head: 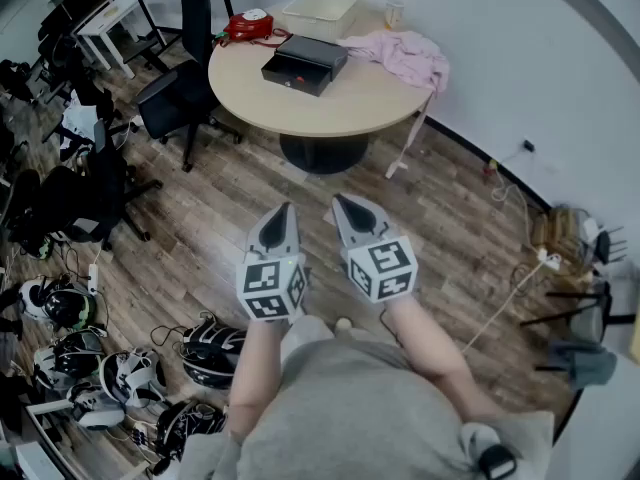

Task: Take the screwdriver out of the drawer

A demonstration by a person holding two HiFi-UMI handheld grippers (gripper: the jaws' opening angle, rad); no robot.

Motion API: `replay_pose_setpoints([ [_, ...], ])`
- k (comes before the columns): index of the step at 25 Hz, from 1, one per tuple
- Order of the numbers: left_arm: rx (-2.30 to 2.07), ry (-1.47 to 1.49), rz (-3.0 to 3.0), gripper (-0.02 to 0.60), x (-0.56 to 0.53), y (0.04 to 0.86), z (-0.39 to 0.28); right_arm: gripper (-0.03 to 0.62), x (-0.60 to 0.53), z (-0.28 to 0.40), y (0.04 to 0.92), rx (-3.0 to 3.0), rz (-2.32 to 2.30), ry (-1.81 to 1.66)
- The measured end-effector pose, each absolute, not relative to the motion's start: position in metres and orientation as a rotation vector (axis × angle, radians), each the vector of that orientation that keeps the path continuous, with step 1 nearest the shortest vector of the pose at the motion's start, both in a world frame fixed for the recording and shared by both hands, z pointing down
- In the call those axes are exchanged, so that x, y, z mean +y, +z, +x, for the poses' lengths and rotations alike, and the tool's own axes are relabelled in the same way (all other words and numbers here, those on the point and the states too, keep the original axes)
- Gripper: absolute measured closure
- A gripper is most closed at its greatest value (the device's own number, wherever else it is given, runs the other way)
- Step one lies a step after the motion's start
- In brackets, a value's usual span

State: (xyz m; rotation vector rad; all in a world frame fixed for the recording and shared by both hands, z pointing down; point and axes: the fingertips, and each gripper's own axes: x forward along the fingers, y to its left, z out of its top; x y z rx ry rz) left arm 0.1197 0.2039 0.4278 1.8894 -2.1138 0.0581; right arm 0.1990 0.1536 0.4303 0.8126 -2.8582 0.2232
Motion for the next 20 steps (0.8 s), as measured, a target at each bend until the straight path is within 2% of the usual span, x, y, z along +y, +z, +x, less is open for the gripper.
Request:
replay_pose_setpoints([
  [20, -2.143, 0.070, 1.826, 0.581, 0.183, 0.432, 0.135, 0.597, 0.134, 0.209, 0.436, -2.874, 0.734, 0.219],
])
